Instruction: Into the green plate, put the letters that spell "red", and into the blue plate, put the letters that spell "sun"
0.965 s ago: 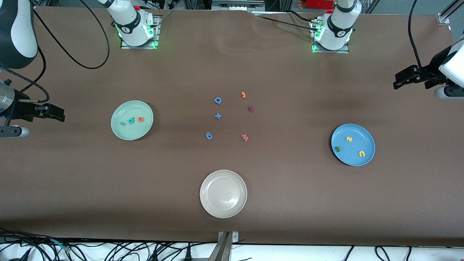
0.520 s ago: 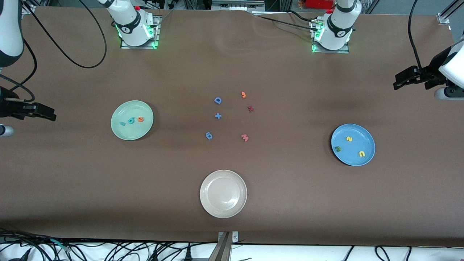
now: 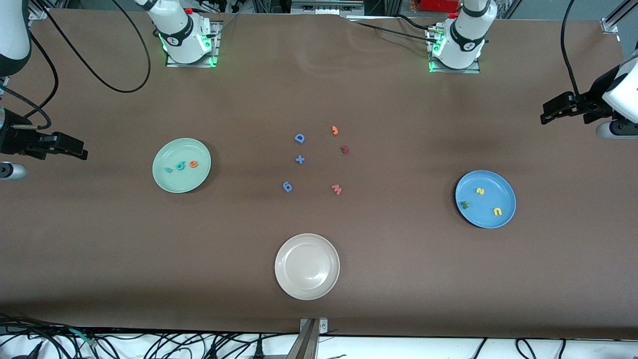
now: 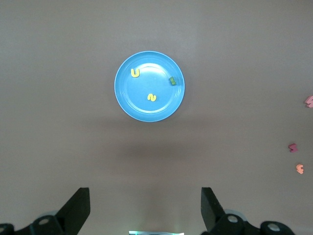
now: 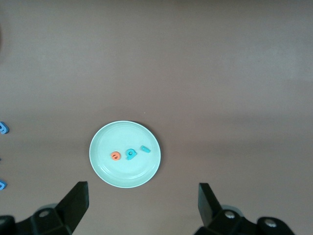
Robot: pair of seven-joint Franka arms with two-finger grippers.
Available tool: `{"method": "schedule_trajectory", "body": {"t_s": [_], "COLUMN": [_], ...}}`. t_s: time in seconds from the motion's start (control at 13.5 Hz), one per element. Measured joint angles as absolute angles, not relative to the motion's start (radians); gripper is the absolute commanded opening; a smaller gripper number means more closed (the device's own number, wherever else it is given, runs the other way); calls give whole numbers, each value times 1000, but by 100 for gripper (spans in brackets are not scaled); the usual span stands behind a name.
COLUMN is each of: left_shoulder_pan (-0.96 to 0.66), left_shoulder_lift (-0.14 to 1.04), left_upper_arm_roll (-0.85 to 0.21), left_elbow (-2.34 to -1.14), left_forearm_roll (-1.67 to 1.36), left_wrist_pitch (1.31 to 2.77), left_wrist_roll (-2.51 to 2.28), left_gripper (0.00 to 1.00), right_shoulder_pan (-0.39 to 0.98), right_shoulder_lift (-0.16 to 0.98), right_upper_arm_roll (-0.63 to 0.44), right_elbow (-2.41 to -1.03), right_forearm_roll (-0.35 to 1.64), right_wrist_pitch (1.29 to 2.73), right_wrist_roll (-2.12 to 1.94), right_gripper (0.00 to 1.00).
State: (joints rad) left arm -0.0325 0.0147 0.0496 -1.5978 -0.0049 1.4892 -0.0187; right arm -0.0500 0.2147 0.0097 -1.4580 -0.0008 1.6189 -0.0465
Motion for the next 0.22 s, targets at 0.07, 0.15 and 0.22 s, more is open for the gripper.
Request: {"method": "schedule_trajectory", "body": {"t_s": [0.07,0.15,0.22], "left_shoulder_pan": [-32,-32,-32], "left_shoulder_lift": [15,15,16], "left_upper_arm_roll": [50,50,50], "left_elbow": [-1598,-1598,-1598], "left_forearm_roll": [-5,-5,-5], "left_wrist_pitch": [1489,1489,1490], "left_wrist_roll": [-19,-19,-19], "left_gripper": [100,100,100], "right_shoulder_pan": [-50,-50,-50], "right_shoulder_lift": [215,215,215], "right_upper_arm_roll": [10,10,10], "right_elbow": [-1458,-1458,-1458], "right_forearm_roll": [-1,-1,-1], "right_wrist_pitch": [1618,1616,1615], "right_wrist_roll": [-46,-46,-46], "right_gripper": [99,99,99]}}
